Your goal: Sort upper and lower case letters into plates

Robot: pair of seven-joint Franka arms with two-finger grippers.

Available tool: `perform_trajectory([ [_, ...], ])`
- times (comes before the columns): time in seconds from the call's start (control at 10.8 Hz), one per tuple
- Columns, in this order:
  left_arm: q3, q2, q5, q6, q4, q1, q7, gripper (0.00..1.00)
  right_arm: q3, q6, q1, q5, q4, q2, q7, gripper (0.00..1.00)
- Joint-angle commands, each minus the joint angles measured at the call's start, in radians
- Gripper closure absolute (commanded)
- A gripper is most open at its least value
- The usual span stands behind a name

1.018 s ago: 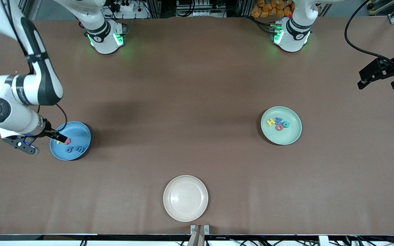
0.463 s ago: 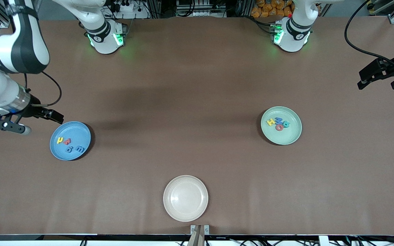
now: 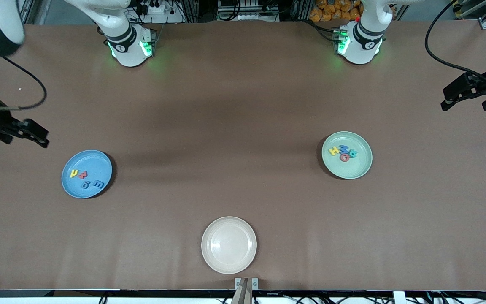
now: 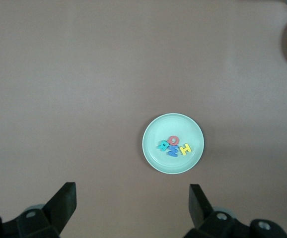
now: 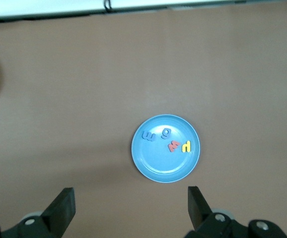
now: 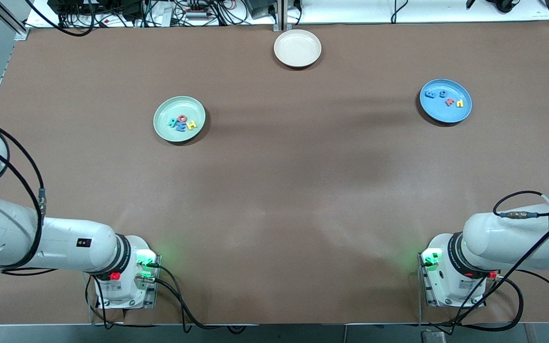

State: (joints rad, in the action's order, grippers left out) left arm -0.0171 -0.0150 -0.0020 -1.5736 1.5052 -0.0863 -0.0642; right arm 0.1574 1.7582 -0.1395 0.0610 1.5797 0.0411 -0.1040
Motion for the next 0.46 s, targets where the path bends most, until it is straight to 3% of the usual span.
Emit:
perform_trajectory([
  [0.0, 0.002, 0.004, 0.025, 0.006, -0.016, -0.001, -0.014, 0.0, 0.005, -0.145, 0.049, -0.017, -0.189, 0.017, 0.02, 0.0],
  [0.19, 0.002, 0.004, 0.024, 0.006, -0.016, 0.0, -0.014, 0.0, 0.002, -0.221, 0.095, -0.024, -0.28, 0.019, 0.021, 0.0],
  [0.37, 0.002, 0.004, 0.025, 0.006, -0.016, 0.0, -0.016, 0.0, -0.015, -0.247, 0.101, -0.085, -0.296, 0.019, 0.021, 0.0],
])
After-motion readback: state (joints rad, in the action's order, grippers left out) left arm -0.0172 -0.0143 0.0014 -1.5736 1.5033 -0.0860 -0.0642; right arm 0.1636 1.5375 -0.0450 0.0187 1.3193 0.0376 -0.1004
